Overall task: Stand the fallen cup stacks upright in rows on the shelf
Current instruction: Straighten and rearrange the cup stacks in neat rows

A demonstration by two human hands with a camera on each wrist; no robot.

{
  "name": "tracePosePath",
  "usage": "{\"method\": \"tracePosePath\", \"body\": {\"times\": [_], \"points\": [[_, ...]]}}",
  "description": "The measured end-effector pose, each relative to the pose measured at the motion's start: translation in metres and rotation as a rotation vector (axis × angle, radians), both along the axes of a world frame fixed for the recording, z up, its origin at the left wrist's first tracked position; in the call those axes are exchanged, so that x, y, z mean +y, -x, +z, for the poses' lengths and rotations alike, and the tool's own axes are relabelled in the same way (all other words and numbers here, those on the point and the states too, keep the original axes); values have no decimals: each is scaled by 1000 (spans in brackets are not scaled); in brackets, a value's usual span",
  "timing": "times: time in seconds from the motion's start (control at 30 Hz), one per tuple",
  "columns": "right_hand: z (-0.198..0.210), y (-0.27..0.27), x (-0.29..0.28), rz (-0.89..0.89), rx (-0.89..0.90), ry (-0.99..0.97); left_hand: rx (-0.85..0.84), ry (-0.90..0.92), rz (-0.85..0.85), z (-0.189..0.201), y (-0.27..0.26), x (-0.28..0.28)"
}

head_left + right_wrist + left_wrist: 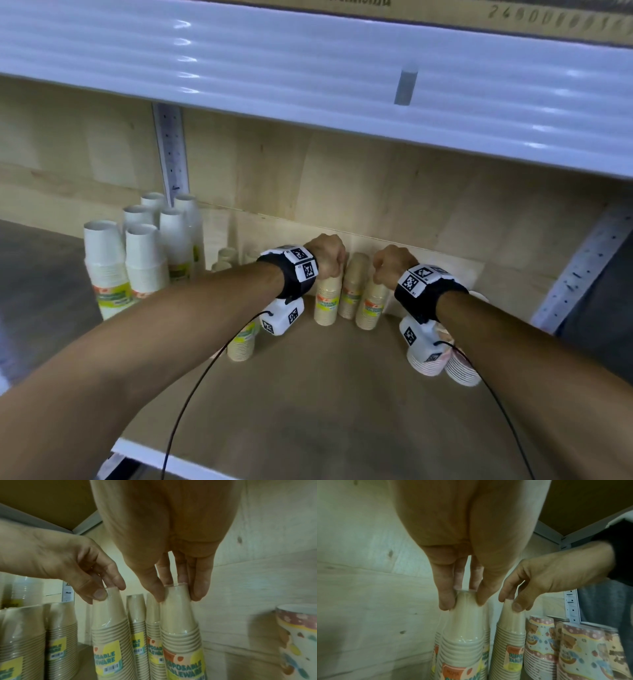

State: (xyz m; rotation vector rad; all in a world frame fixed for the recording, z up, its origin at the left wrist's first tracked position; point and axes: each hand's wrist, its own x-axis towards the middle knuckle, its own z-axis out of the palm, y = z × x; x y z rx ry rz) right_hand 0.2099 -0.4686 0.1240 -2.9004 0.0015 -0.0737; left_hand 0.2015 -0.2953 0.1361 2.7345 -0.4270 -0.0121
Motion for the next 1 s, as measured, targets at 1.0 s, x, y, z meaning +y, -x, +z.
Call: {"method": "tracePosePath", "body": {"times": [1.0], "points": [[-5, -23, -19, -14, -74, -81, 31, -16, -66, -8, -14, -4]]}}
